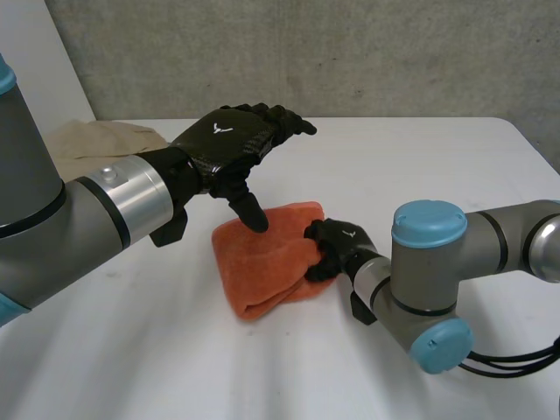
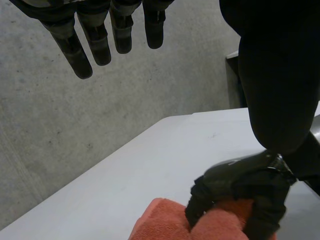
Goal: Fold the laundry.
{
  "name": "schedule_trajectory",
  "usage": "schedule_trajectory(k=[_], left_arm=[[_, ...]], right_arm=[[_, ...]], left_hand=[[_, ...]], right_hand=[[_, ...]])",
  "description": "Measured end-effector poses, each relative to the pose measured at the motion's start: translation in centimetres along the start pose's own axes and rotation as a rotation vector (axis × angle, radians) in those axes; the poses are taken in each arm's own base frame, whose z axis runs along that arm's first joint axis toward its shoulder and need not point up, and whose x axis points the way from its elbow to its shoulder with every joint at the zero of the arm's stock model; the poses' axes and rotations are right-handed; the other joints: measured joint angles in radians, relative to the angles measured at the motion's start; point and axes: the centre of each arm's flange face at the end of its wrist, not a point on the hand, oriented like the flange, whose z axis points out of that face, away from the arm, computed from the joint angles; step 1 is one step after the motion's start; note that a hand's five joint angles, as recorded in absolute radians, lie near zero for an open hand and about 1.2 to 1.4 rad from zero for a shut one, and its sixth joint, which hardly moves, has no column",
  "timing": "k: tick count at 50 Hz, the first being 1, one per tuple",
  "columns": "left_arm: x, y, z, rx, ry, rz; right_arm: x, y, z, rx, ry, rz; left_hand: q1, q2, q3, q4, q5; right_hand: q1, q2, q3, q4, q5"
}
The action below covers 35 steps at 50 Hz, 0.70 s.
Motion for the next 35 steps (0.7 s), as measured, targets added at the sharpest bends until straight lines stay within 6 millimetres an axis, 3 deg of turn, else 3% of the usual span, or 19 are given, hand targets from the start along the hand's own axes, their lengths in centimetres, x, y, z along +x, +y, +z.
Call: schedule_trajectory(k=[7,11,24,35], left_arm=[[0.0,0.0,0.0,0.000,-0.001,-0.002],[0.0,0.0,0.0,0.000,-0.001,-0.003],[-0.1,0.2,0.0,-0.004,-0.002,-0.006],[-0.1,0.8,0.3,-0.021,0.000,-0.016]], right_arm=[[0.3,-1.2,1.5,0.054,-0.004,-0.010],[2.9,-3.3,3.0,0.113,0.046,-0.001],[20.0,-12.0,4.6,0.309,0.380,-0.027],[31.2,-14.1,4.2,0.338,0.571,0.007]], left_hand=[[0.000,0.000,0.000,0.000,0.000],[0.000,0.000,0.000,0.000,0.000],[0.000,0.000,0.000,0.000,0.000],[0.000,0.000,0.000,0.000,0.000]], right_hand=[[0.000,0.077,0.076,0.007,0.008],[0.000,0.082,0.078,0.007,0.008],[0.000,0.103,0.078,0.007,0.029],[0.000,0.103,0.078,0.007,0.029]])
